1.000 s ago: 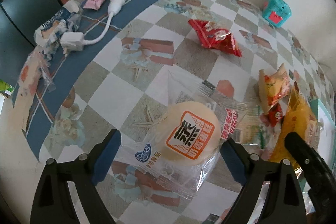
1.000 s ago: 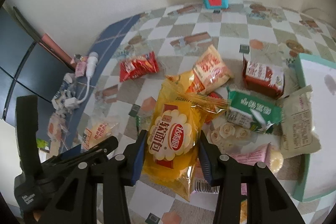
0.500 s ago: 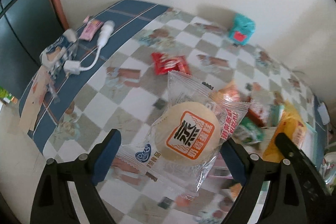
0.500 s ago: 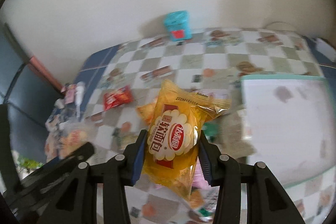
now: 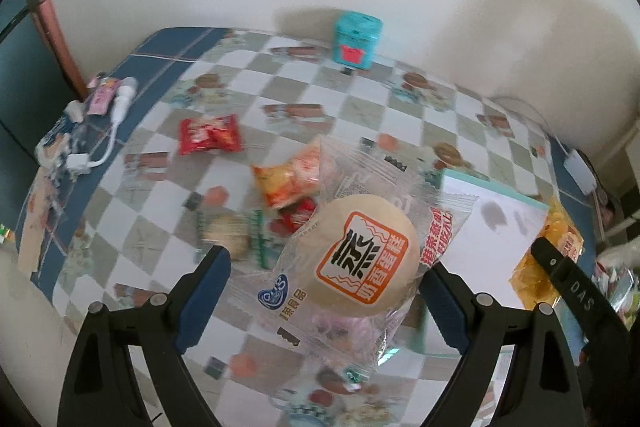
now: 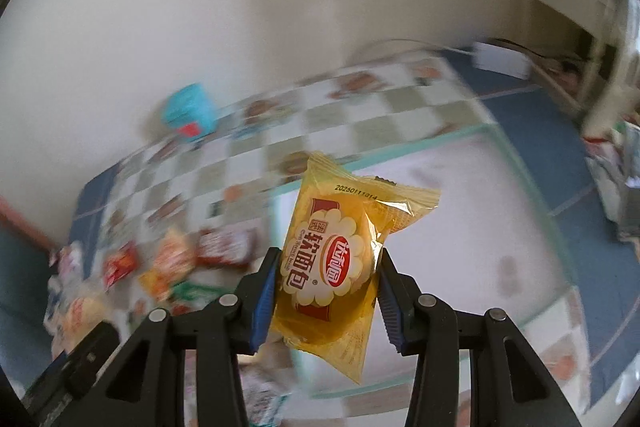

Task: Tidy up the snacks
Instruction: 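Carry the bread bag and bun over the white tray and open both grippers, then lift both open grippers away from the tray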

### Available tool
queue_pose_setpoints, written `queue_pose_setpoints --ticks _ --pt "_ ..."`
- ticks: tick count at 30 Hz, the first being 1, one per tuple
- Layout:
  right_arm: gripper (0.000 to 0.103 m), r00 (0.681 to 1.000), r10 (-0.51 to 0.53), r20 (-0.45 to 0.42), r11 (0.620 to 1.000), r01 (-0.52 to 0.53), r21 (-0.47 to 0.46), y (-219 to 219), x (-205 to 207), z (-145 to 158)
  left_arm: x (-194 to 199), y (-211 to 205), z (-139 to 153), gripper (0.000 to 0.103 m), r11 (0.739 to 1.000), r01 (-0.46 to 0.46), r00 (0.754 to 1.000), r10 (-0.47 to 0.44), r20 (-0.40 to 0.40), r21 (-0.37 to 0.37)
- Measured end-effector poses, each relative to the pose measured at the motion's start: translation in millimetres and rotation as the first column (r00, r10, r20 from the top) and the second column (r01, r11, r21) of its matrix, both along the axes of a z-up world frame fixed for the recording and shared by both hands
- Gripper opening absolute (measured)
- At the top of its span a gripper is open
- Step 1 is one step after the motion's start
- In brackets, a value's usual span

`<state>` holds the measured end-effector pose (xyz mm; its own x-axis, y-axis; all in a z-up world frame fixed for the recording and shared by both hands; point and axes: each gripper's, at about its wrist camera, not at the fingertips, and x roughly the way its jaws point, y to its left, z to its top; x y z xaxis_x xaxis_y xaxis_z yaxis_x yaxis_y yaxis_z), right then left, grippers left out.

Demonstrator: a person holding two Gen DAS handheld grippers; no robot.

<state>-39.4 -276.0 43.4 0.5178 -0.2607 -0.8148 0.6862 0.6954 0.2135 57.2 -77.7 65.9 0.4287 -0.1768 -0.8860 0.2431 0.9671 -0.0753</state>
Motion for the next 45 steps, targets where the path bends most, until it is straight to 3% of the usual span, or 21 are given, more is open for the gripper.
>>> queue_pose_setpoints --ticks 4,7,11,21,29,33,35,38,41,43,45 --pt "0.048 0.992 -0.117 -0.054 0.993 0.117 -0.006 -38.3 -20.0 -12.1 -7.1 -31.9 -6.7 0.092 0.999 0.054 0.998 -0.054 -0.014 -0.001" --pt "0.048 0.967 -0.218 -0.135 0.976 0.213 -0.05 -67.0 -30.6 -21.9 -13.7 -61.3 -12.3 0.092 0.994 0.106 0.994 -0.105 -0.018 0.009" --pt "0.048 0.939 -0.291 -0.181 0.957 0.287 -0.051 -95.0 -43.4 -33.6 -19.9 -105.2 -24.1 0.092 0.983 0.181 0.983 -0.181 -0.035 0.011" --pt "0.048 0.917 -0.347 -0.197 0.936 0.351 -0.014 -125.4 -53.8 -51.2 -23.0 -185.3 -56.2 0.092 0.952 0.305 0.952 -0.303 -0.047 0.04" --pt "0.05 0.905 -0.372 -0.204 0.924 0.381 0.008 -134.5 -61.1 -55.3 -15.3 -193.5 -76.5 0.092 0.955 0.295 0.953 -0.291 -0.09 0.036" --pt "0.067 0.916 -0.346 -0.202 0.936 0.353 -0.003 -129.6 -55.8 -51.7 -13.5 -186.3 -72.5 0.092 0.961 0.275 0.959 -0.273 -0.077 0.02" --pt "0.068 0.922 -0.334 -0.197 0.94 0.34 -0.004 -126.2 -53.3 -49.6 -12.8 -183.6 -68.9 0.093 0.961 0.275 0.959 -0.273 -0.074 0.009" --pt "0.081 0.928 -0.325 -0.184 0.944 0.33 -0.005 -123.2 -51.0 -47.5 -10.7 -174.6 -63.1 0.093 0.965 0.263 0.963 -0.263 -0.065 -0.01" --pt "0.089 0.933 -0.314 -0.176 0.949 0.315 -0.02 -118.5 -48.0 -44.8 -3.1 -156.5 -56.7 0.095 0.976 0.216 0.975 -0.217 -0.056 -0.028" --pt "0.101 0.939 -0.303 -0.162 0.953 0.302 -0.027 -115.6 -46.5 -43.2 3.1 -140.9 -54.1 0.096 0.984 0.173 0.983 -0.174 -0.049 -0.03" --pt "0.103 0.948 -0.287 -0.139 0.958 0.286 -0.029 -111.0 -44.8 -39.1 8.6 -124.0 -53.7 0.097 0.992 0.128 0.991 -0.129 -0.043 -0.025"
